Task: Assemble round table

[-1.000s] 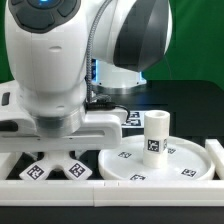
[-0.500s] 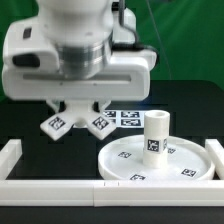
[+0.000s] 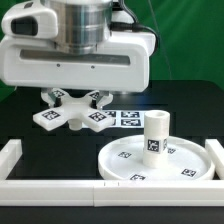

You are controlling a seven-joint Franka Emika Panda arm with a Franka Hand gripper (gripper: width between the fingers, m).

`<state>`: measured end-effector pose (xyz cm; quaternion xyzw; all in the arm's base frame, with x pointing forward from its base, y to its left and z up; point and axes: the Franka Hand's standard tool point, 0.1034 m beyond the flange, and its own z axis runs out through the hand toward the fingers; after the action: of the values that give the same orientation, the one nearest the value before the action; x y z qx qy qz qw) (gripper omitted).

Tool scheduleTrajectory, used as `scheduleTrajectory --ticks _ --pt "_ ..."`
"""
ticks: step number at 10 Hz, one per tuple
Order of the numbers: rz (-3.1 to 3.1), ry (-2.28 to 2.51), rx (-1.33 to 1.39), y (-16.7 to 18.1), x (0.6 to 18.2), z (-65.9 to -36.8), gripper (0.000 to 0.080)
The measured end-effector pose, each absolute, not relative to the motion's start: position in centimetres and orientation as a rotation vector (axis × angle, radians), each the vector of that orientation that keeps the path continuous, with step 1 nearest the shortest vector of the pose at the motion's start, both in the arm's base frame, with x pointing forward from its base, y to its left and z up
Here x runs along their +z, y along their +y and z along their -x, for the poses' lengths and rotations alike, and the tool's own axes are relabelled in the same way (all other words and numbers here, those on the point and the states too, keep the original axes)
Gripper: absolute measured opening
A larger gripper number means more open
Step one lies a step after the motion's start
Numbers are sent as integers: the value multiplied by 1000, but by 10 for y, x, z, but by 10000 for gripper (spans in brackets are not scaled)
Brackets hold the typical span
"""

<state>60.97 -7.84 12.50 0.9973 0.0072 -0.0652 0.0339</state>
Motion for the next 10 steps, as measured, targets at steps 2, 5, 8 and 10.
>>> scheduleTrajectory --ticks 2,5,8,10 --pt "-3096 -15 101 -39 139 -591 445" --pt "-3083 -21 244 -28 141 -586 445" --pt "-3092 -70 152 -13 141 -581 445" --pt "-3106 -189 90 16 146 -578 445"
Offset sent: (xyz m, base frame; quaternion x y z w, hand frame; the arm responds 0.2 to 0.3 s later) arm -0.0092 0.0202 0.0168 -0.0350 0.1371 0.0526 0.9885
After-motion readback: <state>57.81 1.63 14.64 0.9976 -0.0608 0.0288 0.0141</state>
